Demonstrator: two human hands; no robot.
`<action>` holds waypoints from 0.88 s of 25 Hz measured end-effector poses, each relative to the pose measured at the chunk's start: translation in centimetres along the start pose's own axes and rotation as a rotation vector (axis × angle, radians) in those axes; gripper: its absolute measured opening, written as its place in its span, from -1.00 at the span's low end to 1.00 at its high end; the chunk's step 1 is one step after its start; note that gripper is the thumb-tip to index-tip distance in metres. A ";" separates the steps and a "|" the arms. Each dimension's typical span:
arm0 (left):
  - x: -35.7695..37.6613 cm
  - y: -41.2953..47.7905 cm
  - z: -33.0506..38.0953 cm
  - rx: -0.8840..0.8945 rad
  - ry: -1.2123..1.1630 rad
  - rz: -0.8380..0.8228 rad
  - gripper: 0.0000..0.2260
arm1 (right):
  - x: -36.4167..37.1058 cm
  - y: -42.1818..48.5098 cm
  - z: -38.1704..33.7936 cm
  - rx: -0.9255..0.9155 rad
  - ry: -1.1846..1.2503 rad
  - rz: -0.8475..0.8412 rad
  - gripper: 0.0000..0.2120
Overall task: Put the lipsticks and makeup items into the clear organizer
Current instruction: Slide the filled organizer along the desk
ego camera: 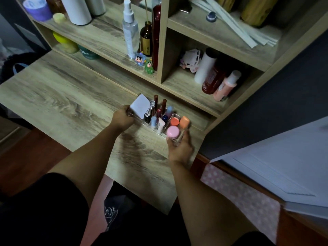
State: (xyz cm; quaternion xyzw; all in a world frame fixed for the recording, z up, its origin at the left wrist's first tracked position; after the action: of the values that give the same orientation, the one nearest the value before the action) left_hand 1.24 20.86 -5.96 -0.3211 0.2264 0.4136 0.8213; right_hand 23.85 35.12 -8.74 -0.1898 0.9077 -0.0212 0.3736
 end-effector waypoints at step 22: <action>-0.1 0.0 0.6 -0.006 0.003 -0.015 -0.44 | 0.1 1.2 0.0 0.039 0.010 -0.066 -0.25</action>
State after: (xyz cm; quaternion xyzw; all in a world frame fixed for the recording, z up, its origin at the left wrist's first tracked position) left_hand 1.21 21.27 -5.45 -0.3257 0.2239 0.4075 0.8232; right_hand 23.36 36.15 -9.04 -0.2122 0.9023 -0.0519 0.3717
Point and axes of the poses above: each hand's wrist, its own y-axis towards the middle knuckle, its own x-axis out of the palm, z = x × y, the point moved 9 cm from there along y, towards the middle knuckle, and after that the axes turned 2 degrees about x, right-handed, at the moved point
